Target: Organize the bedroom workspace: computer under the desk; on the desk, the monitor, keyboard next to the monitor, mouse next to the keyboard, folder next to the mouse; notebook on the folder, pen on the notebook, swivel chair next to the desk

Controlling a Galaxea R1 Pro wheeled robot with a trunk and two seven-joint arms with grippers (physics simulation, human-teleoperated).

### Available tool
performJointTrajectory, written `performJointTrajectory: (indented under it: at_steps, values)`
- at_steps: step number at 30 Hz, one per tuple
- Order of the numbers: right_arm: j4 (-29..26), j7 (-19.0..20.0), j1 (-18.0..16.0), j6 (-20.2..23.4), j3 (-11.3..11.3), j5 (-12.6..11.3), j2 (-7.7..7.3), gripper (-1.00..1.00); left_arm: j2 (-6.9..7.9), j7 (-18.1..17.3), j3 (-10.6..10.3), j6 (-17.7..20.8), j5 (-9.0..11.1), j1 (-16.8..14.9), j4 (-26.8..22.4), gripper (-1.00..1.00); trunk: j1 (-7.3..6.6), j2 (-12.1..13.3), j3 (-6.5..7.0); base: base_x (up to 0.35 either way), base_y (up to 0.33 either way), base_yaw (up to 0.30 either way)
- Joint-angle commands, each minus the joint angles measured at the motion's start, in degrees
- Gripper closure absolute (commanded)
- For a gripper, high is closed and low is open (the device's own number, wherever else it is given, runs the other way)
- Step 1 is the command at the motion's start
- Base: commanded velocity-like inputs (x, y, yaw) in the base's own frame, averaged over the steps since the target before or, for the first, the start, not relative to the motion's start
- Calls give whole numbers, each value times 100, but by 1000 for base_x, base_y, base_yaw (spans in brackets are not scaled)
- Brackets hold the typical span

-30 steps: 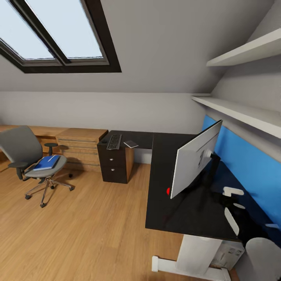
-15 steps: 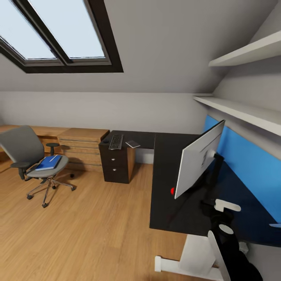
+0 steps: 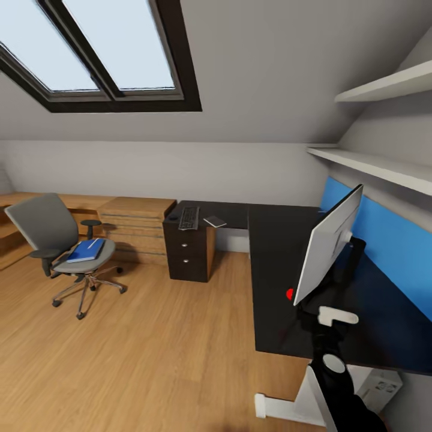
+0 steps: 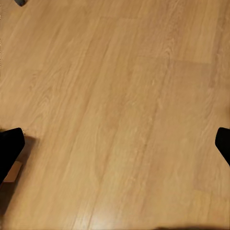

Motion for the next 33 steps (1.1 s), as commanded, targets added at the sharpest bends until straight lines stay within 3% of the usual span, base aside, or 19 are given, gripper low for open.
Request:
performJointTrajectory:
  at_steps: [1, 2, 4, 13, 33]
  values:
    - [-2, -29, 10, -36, 20, 33, 0, -100, -1, 21, -51, -14, 43, -4, 3, -100, 1, -6, -8, 0, 101, 0]
    - [14, -30, 51, -259, 52, 206, 4, -100, -1, 21, -51, -14, 43, -4, 3, -100, 1, -6, -8, 0, 41, 0]
    - [19, -33, 63, -345, 59, 281, 6, -100, -1, 21, -51, -14, 43, -4, 3, -100, 1, -6, -8, 0, 30, 0]
    - [142, -50, 86, -875, 66, 438, 8, -100, -1, 21, -49, -14, 43, -4, 3, -100, 1, -6, -8, 48, 8, 0]
    - [235, -48, 86, -995, 39, 449, -14, -100, -1, 21, -48, -14, 43, -4, 3, -100, 1, -6, -8, 154, 6, 0]
